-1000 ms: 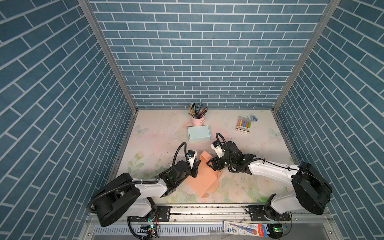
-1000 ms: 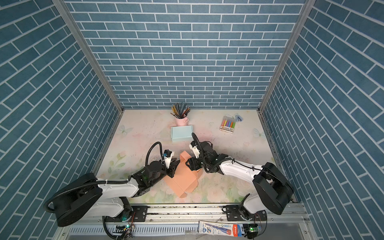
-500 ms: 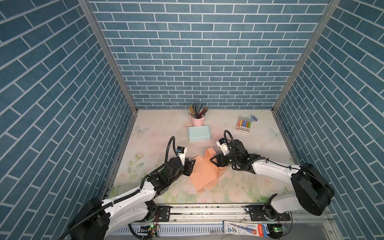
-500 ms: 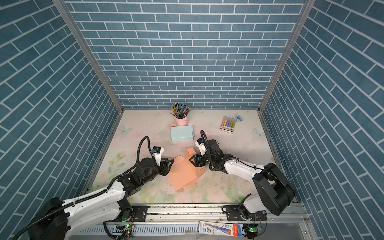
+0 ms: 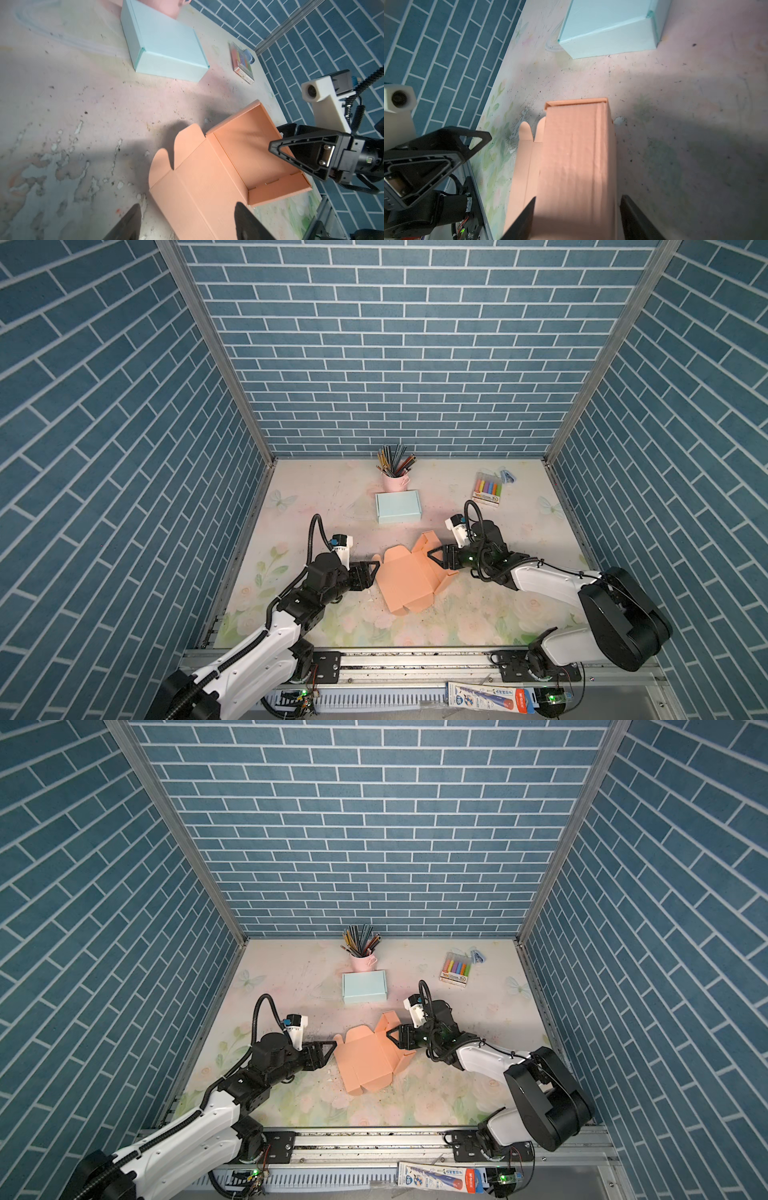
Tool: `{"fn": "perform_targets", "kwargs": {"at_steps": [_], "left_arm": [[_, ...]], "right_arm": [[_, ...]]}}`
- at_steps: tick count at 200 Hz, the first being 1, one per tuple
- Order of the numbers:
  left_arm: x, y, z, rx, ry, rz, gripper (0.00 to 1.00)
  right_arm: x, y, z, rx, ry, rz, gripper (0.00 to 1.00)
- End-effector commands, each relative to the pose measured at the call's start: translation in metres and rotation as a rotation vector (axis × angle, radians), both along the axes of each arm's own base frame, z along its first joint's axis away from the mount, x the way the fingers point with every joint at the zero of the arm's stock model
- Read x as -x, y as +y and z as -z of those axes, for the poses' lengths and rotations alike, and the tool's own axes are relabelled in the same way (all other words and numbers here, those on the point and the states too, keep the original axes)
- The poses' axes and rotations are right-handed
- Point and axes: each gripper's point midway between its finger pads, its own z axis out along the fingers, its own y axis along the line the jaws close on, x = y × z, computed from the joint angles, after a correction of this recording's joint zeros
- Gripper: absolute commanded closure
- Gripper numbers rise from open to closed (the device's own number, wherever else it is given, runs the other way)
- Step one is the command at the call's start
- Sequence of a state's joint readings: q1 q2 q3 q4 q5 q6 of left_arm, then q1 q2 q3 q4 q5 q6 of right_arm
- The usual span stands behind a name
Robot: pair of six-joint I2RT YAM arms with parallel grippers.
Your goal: Fold the paper box
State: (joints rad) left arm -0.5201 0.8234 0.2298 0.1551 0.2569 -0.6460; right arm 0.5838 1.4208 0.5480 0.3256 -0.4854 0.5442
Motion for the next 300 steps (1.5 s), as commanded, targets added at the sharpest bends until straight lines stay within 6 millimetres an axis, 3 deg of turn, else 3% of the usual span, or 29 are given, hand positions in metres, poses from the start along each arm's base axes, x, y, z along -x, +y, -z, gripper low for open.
{"fn": "perform_targets", "kwargs": {"at_steps": [1,109,194,235,282,300], "left_arm": [[0.005,-0.004,0.007,0.069,0.053,0.002,0.21],[0.026,-0.038,0.025,0.206,0.118,0.065,0.21],[0.02,-0.049,0.023,0.249,0.118,0.052,0.67],[0.016,-0.048,0.026,0.213,0.107,0.022,0.77],[0.013,-0.044,0.026,0.214,0.107,-0.012,0.9],[0.011,-0.042,0.023,0.209,0.098,-0.022,0.93]], "right_arm": [[0.005,-0.002,0.003,-0.031,0.029,-0.003,0.39],[0.007,-0.007,0.013,-0.05,0.048,0.011,0.41],[0.01,-0.008,0.011,-0.06,0.043,0.011,0.42],[0.012,-0.007,0.008,-0.073,0.036,-0.001,0.42],[0.019,-0.011,0.003,-0.08,0.005,-0.008,0.21],[0.022,-0.014,0.002,-0.074,-0.009,-0.01,0.2]]}}
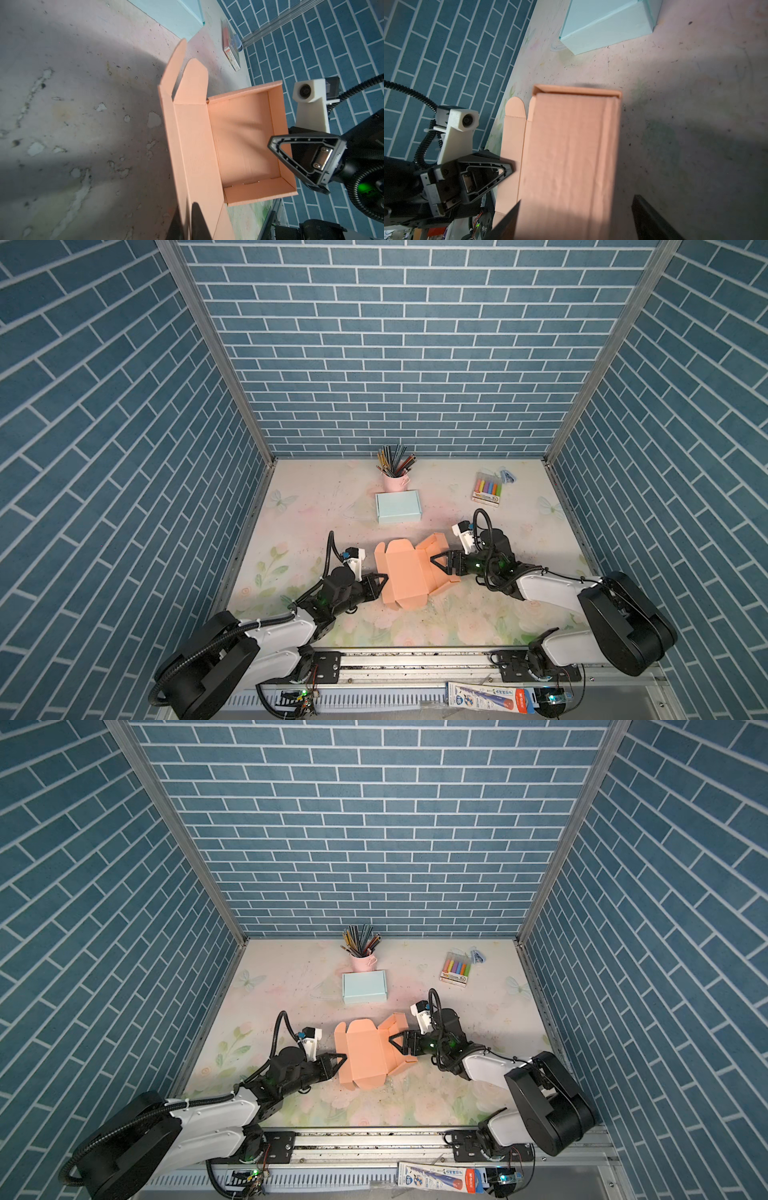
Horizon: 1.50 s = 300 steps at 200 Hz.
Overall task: Fold the paper box
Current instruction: 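Lift the blank's flap upright with the left gripper while the right holds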
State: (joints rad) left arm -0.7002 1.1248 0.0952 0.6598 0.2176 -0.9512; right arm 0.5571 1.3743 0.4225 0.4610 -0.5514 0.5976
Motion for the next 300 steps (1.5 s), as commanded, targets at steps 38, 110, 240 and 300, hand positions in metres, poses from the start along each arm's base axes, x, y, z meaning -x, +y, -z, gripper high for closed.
{"fn": "perform_targets", "kwargs": {"at_steps": [38,110,240,300], "left_arm": [[-0.014,0.01,-0.021,-0.08,-0.083,-0.051,0.96],[-0.026,0.029,-0.057,-0.221,-0.198,0.001,1.0],[-0.013,0.001,-0.116,-0.365,-0.28,0.352,1.0],[0.005,-0.02,-0.129,-0.39,-0.305,0.538,1.0]], "right_arm": [[0.006,-0.019,-0.007,0.053,-0.098,0.032,0.2],[0.013,-0.031,-0.044,0.041,-0.273,0.042,0.19],[-0.014,-0.022,-0.15,0.035,-0.756,0.012,0.21],[0.004,0.027,-0.151,-0.061,-0.869,-0.359,0.24]]}}
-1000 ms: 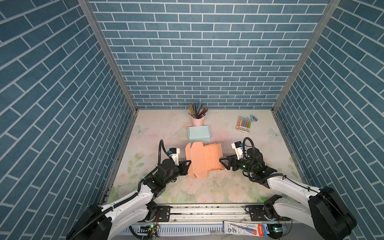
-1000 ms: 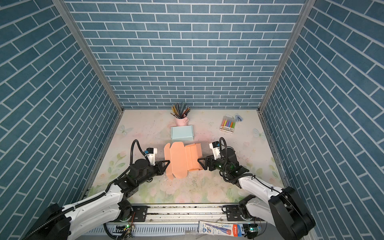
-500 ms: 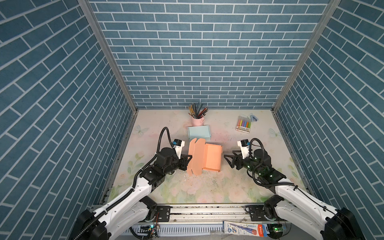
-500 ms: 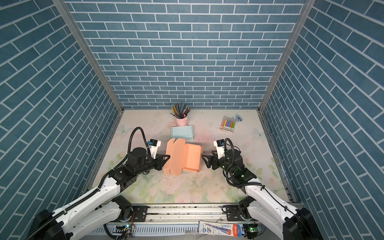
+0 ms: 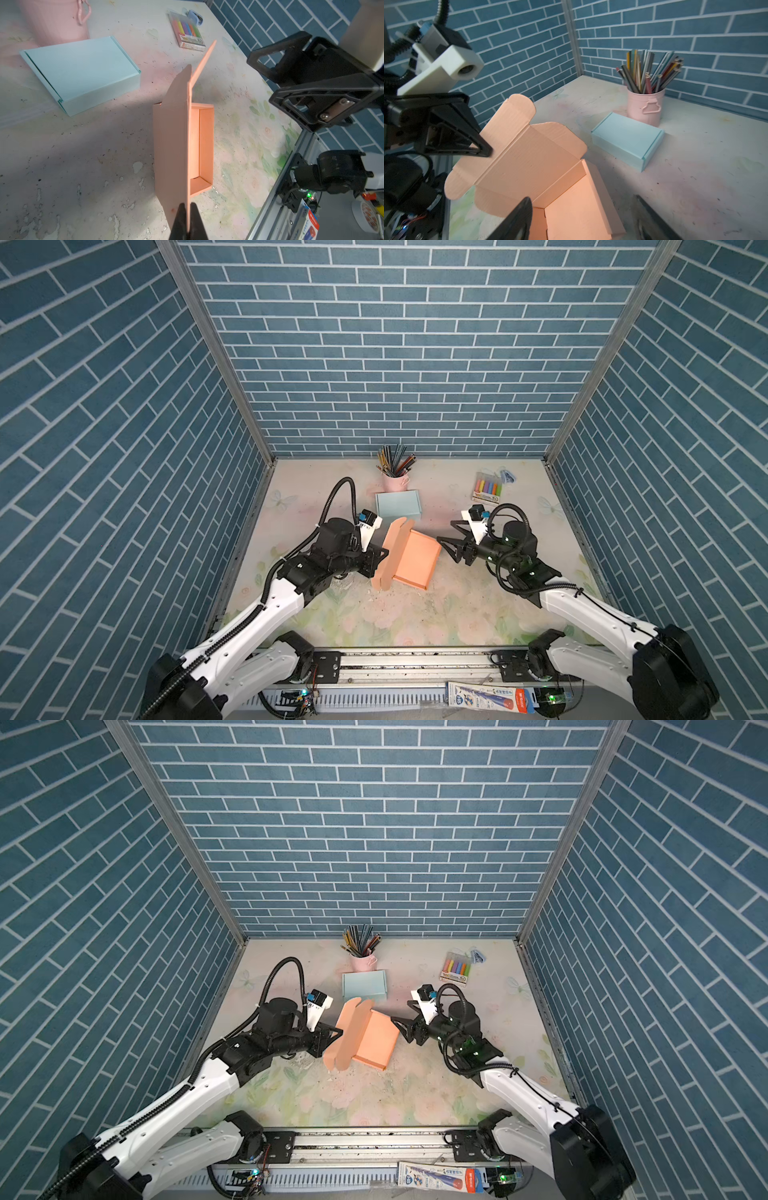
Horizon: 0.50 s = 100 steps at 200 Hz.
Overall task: Fold the paper box
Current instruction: 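Lift the blank's flap upright with the left gripper while the right holds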
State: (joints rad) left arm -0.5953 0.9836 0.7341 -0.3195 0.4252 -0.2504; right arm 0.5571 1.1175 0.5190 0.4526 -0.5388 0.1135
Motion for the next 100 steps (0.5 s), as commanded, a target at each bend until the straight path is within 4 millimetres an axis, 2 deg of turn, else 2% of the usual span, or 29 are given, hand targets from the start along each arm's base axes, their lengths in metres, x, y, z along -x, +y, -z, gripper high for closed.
{"fn": "perform_targets", "kwargs": {"at_steps": [1,35,68,100], "left_arm": [[0.015,-0.01,-0.006,-0.034,-0.006,0.119,1.0],[0.015,-0.015,-0.007,-0.072,-0.004,0.166,1.0],[0.019,-0.022,-0.005,-0.113,0.001,0.215,1.0],[0.018,-0.024,-0.005,-0.132,0.001,0.229,1.0]], "right_arm": [[0.015,0.022,-0.027,-0.014,-0.161,-0.218,0.24],[0.02,0.034,-0.014,-0.004,-0.152,-0.321,0.22],[0.009,0.043,0.006,0.046,-0.103,-0.351,0.23],[0.006,0.045,0.009,0.051,-0.106,-0.355,0.27]]}}
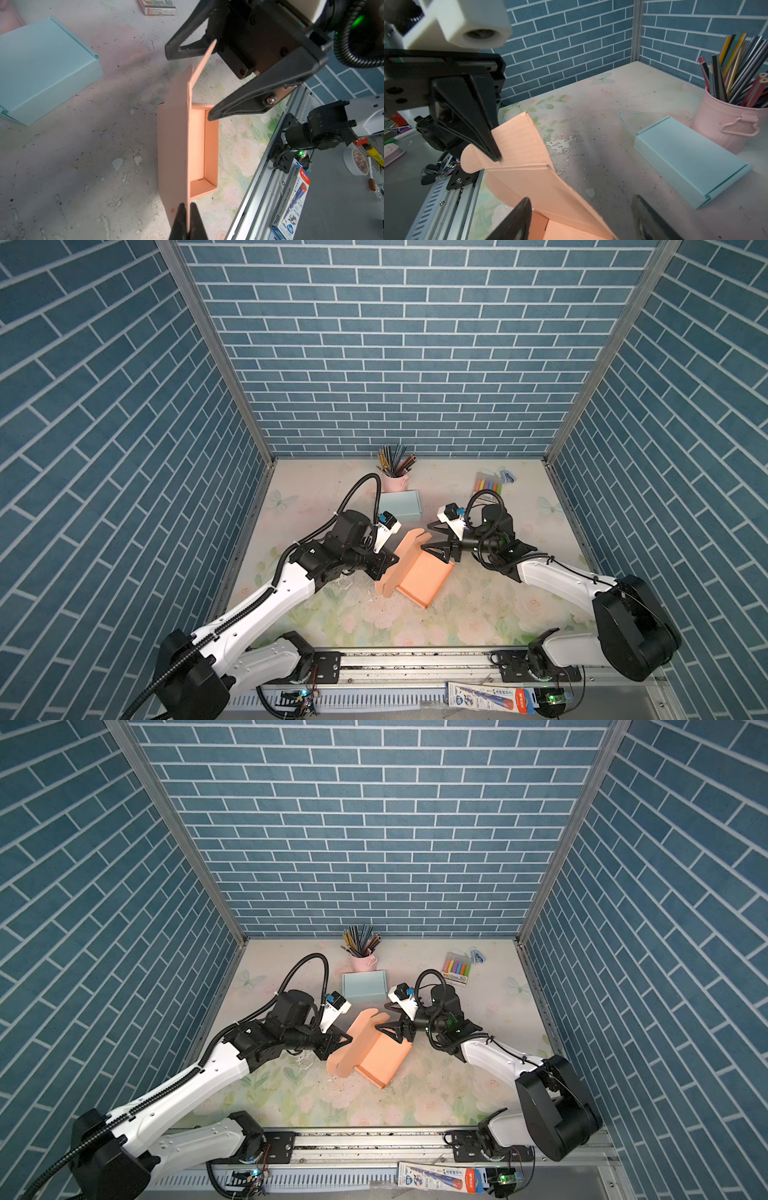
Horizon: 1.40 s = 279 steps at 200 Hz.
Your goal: Fold the paper box
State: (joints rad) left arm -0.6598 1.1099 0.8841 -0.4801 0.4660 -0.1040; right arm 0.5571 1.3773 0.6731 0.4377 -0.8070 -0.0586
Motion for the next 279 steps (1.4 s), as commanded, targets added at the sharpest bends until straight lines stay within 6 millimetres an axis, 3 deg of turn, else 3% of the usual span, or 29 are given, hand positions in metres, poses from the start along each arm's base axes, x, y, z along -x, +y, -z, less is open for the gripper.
{"fn": "perform_targets", "kwargs": {"at_steps": [1,65,117,177,199,247,259,279], "left_arm": [[0.004,-0.001,-0.004,-0.022,-0.019,0.045,1.0],[-0.003,-0.002,-0.001,-0.057,-0.029,0.038,1.0],[-0.012,0.004,0.007,-0.11,-0.054,0.004,1.0],[-0.016,0.001,0.001,-0.095,-0.079,0.002,0.98],[-0.018,0.002,0.001,-0.093,-0.083,-0.012,0.87],[-0.039,0.025,0.013,-0.107,-0.061,-0.19,0.35],[-0.042,0.028,0.01,-0.059,-0.064,-0.231,0.29],[-0.044,0.033,0.007,0.017,-0.084,-0.286,0.27]], "right_arm": [[0.003,0.004,-0.009,-0.009,-0.086,-0.062,0.27],[0.007,0.01,0.003,0.053,-0.093,-0.06,0.61],[0.005,0.007,0.002,0.082,-0.133,-0.013,0.78],[0.001,0.001,0.006,0.115,-0.143,0.037,0.93],[-0.004,-0.004,0.005,0.125,-0.164,0.087,0.97],[-0.002,-0.015,0.006,0.099,-0.175,0.159,0.98],[-0.004,-0.02,0.008,0.095,-0.168,0.191,1.0],[-0.006,-0.029,0.008,0.074,-0.161,0.261,1.0]]}}
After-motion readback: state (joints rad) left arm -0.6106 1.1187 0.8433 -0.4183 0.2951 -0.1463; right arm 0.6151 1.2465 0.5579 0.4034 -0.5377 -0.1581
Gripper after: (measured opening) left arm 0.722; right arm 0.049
